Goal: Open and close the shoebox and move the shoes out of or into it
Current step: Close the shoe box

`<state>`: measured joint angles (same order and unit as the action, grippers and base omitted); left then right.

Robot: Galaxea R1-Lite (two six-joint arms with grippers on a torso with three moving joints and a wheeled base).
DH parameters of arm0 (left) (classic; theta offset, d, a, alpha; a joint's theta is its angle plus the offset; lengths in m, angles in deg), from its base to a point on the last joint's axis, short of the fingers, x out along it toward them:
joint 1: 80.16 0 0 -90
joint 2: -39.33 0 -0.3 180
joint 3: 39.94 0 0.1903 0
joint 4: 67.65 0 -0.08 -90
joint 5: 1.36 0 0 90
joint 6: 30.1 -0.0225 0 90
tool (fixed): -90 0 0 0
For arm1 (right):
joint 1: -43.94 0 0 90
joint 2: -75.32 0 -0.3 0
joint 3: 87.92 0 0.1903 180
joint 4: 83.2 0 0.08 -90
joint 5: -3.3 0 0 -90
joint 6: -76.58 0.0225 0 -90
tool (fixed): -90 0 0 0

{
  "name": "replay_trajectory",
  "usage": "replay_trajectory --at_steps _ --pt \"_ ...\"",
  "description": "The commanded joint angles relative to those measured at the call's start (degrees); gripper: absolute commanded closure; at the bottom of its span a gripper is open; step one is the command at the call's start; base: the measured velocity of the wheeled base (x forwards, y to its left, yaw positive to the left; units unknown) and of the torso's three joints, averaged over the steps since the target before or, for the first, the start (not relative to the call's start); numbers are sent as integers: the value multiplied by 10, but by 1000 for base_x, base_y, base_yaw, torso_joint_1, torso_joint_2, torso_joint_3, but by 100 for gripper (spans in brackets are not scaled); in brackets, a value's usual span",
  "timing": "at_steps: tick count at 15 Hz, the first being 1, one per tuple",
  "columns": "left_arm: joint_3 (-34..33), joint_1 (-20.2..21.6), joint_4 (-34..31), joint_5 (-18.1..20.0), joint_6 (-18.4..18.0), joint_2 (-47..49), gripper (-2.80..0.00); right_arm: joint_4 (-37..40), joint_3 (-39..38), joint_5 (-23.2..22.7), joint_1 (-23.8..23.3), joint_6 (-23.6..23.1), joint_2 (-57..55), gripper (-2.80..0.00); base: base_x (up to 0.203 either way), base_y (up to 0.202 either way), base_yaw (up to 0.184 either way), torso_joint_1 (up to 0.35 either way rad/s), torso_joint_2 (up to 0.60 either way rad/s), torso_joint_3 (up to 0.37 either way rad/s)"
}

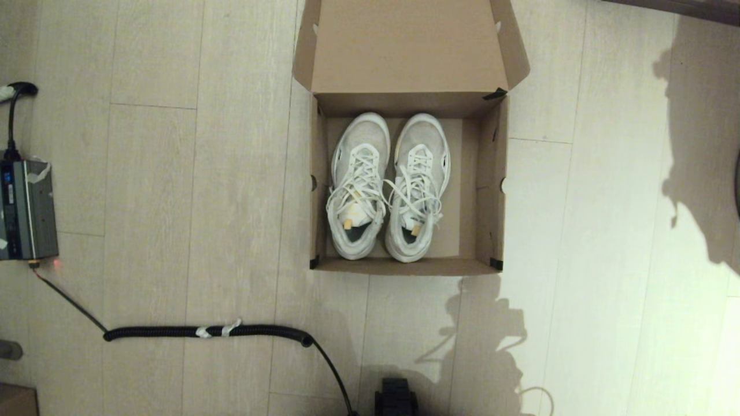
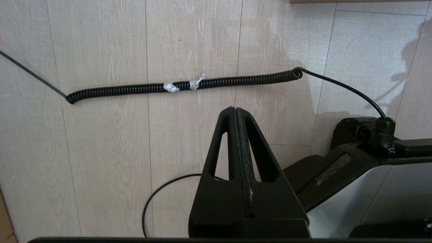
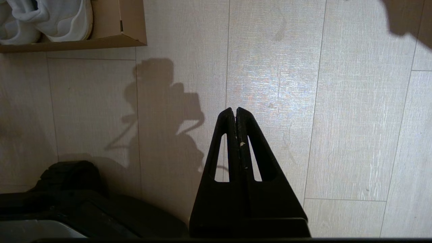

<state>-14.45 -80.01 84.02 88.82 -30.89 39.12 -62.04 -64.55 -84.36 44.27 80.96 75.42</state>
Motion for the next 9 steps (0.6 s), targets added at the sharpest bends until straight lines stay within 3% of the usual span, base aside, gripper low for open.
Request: replay_trajectory --at_steps 1,9 --pt "1 0 -1 0 0 2 0 -1 -8 0 0 3 -2 0 0 0 0 0 0 0" --pt "0 -1 0 -1 3 2 0 -1 -8 6 0 23 -2 0 0 0 0 0 0 0"
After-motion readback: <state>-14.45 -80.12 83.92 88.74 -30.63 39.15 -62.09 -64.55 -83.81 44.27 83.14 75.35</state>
